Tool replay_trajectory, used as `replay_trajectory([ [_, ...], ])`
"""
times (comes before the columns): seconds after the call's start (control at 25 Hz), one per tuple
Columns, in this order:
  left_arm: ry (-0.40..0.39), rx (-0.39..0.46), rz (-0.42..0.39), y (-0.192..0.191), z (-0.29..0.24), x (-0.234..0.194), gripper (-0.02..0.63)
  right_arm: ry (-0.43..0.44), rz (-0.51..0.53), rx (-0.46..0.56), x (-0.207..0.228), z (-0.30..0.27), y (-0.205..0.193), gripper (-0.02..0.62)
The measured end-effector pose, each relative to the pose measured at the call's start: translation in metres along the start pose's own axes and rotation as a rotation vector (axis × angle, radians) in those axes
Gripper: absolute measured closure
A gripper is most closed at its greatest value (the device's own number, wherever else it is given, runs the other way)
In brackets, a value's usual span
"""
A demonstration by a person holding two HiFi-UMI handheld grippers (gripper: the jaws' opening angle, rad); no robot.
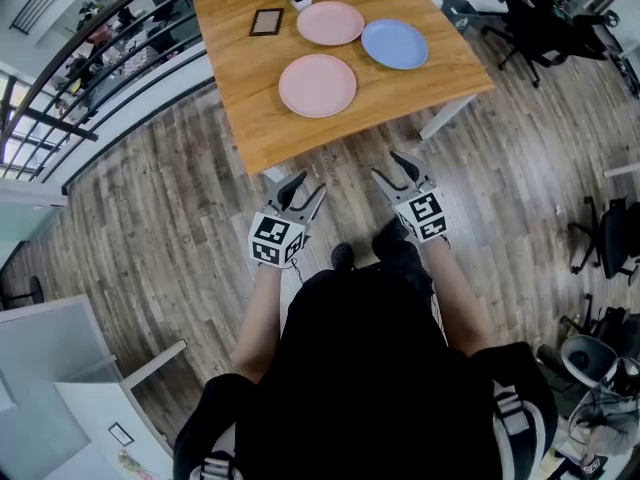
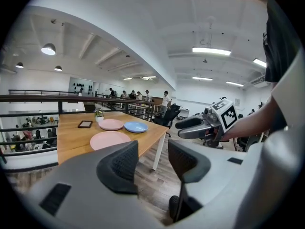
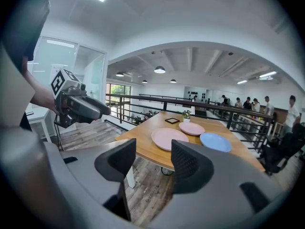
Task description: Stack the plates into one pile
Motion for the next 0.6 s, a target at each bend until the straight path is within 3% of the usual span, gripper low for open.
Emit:
replay_trajectory([
  [0.12, -0.006, -0.003, -0.002, 0.0, -0.001, -0.003, 0.395, 0.007, -0.007, 0.023, -0.003, -0.001, 0.007, 0.293],
  [0.36, -0.012, 0.006, -0.013, 0.006, -0.01, -0.003, 0.391, 0.004, -0.004, 0.022, 0.003, 0.001, 0.005, 0.282],
  [0.6, 0.007, 0.017, 0.031, 0.008, -0.012, -0.009, 0.391, -0.011, -0.003, 0.04, 0.009, 0.007, 0.01, 0.287],
])
Point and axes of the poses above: the fingertips, and each gripper's own axes: z backward along the fingers, x to its right, y out of its top, the point moved 2 cm from there along z, backward along the fingers, and after that the axes turned 12 degrees about -z, right-handed, at the moved point
